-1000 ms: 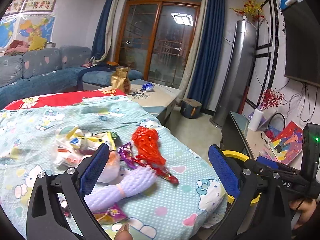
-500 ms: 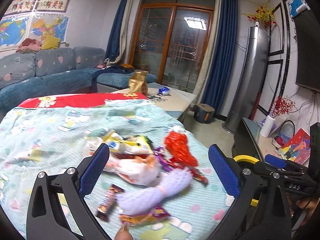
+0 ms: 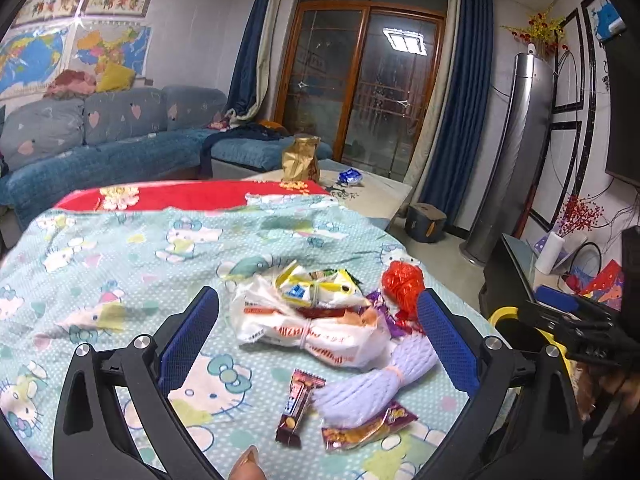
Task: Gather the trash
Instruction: 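Move both open grippers back over the trash on the bed, then grasp the lavender mesh sleeve with the left gripper while the right grasps the red bag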
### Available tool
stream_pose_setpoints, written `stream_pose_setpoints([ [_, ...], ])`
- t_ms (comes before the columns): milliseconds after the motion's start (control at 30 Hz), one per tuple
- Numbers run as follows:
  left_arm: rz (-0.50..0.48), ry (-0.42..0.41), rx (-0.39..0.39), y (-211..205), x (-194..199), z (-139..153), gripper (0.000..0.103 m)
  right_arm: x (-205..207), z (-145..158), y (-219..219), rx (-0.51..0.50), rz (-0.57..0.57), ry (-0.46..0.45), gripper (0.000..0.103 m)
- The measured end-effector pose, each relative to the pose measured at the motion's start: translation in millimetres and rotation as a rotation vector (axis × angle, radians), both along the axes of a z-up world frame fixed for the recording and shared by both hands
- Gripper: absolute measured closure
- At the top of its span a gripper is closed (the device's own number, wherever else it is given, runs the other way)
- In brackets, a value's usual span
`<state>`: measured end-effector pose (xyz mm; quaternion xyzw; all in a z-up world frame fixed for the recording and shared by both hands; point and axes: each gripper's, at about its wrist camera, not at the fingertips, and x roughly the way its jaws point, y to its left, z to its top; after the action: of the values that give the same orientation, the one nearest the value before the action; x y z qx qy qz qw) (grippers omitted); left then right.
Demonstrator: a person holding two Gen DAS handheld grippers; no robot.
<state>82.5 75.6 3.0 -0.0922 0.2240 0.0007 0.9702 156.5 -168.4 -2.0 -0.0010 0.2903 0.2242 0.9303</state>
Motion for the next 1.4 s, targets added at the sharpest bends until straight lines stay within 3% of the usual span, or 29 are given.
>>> stream_pose_setpoints([
  [333, -0.115, 0.102, -0.045, 2.2, -10.2, -34.7, 0.007, 37.3, -19.8, 28.1, -0.030, 0.015, 0.052, 0.030],
  [567, -0.186, 0.187, -0.051, -14.5, -1.4, -60.0, 0.034, 61.2, -38.2, 39.5, -0.051, 0.036, 0.124, 0.032],
  [667, -0.206, 0.216, -0.038, -22.5, -0.1, -69.1, 0.042, 70.1, -46.1, 43.9, -0.059, 0.045, 0.149, 0.038],
  [767, -0.206, 0.233, -0.037, -25.5, 1.0, -74.4, 0.046, 78.3, -53.1, 50.0, -0.072, 0.051, 0.177, 0.051],
  [900, -0.197, 0.251, -0.040, -24.8, 2.8, -77.7, 0.055, 85.6, -58.7, 51.8, -0.060, 0.055, 0.209, 0.079],
  [1000, -0.205, 0.261, -0.046, -25.4, 3.9, -78.8, 0.063, 86.9, -60.4, 51.9, -0.049, 0.063, 0.216, 0.091],
  [1200, -0.223, 0.270, -0.017, -32.4, 8.4, -77.8, 0.082, 86.0, -55.9, 46.1, -0.024, 0.058, 0.191, 0.096],
  [1400, -0.234, 0.231, -0.017, -39.9, 12.4, -70.0, 0.088, 86.7, -45.7, 41.0, -0.001, 0.052, 0.158, 0.097],
])
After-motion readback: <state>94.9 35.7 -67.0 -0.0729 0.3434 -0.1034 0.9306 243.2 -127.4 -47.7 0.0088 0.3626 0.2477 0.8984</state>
